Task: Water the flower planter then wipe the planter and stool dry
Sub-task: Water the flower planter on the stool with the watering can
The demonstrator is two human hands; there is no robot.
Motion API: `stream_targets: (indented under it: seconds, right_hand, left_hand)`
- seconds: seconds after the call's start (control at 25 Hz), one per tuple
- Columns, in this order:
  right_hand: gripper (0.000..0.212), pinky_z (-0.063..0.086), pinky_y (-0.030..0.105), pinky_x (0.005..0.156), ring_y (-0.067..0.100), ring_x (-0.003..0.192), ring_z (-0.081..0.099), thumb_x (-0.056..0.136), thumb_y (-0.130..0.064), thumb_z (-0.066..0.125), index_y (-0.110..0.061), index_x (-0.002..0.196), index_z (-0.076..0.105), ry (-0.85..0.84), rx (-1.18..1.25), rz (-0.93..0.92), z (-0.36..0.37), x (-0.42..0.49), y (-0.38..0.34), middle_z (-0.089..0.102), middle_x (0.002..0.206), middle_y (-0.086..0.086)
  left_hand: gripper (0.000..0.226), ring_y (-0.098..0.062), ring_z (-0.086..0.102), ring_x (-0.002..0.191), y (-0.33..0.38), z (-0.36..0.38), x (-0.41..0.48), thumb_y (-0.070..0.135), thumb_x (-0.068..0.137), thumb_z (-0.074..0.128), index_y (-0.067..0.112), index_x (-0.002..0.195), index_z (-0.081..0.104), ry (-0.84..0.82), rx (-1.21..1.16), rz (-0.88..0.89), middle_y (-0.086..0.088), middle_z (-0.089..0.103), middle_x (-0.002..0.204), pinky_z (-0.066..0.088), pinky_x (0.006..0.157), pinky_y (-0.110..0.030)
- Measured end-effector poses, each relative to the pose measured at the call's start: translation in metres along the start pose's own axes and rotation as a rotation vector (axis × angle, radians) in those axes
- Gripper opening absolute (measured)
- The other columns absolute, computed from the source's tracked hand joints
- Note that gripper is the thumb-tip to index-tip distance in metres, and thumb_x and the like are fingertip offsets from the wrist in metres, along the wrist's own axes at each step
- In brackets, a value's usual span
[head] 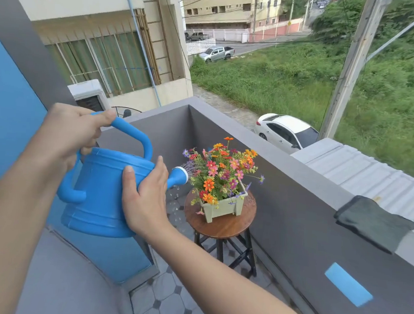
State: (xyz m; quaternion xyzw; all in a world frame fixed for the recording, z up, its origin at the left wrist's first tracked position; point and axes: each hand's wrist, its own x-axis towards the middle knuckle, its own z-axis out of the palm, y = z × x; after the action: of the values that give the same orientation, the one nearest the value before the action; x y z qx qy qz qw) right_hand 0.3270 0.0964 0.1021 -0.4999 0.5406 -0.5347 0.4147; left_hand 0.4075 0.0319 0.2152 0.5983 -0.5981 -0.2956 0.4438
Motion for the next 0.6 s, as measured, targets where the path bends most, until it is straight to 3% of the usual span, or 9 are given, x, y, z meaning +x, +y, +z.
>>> stream_targets:
  seconds: [0.08,0.28,0.44,0.6]
  right_hand:
    - [0.074,-0.002,0.032,0.12,0.015,0.147,-0.006,0.098,-0.039,0.04,-0.008,0.15,-0.001,0.027,0.026,-0.002,0.002,-0.01,-0.001,-0.001,0.161,0.005]
    - [0.079,-0.005,0.028,0.117,0.016,0.147,-0.006,0.092,-0.045,0.037,-0.006,0.15,0.002,0.112,-0.069,-0.113,-0.006,-0.002,-0.002,0.001,0.161,0.008]
    - [0.079,0.0,0.033,0.119,0.018,0.147,-0.001,0.089,-0.046,0.036,-0.006,0.15,0.006,0.053,-0.16,-0.142,-0.017,0.008,0.005,0.007,0.16,0.01]
    - [0.08,0.001,0.034,0.12,0.018,0.148,0.0,0.088,-0.047,0.034,-0.006,0.15,0.004,-0.015,-0.197,-0.094,-0.02,0.004,0.024,0.007,0.16,0.011]
  left_hand:
    - [0.022,-0.005,0.02,0.031,0.002,-0.002,-0.003,0.029,0.082,0.069,0.009,0.075,0.065,-0.046,-0.034,-0.017,0.011,0.028,0.037,0.017,0.033,-0.013]
    - [0.026,-0.005,0.019,0.031,0.0,-0.005,-0.005,0.032,0.082,0.069,0.015,0.065,0.059,-0.03,-0.198,-0.013,0.014,0.026,0.035,0.017,0.033,-0.012]
    - [0.025,-0.005,0.023,0.032,-0.017,-0.001,-0.008,0.036,0.08,0.069,0.018,0.067,0.06,0.074,-0.287,-0.025,0.015,0.029,0.035,0.019,0.034,-0.013]
    - [0.026,-0.006,0.021,0.034,-0.037,0.011,-0.019,0.034,0.083,0.067,0.014,0.068,0.058,0.078,-0.278,-0.023,0.014,0.026,0.037,0.017,0.035,-0.014]
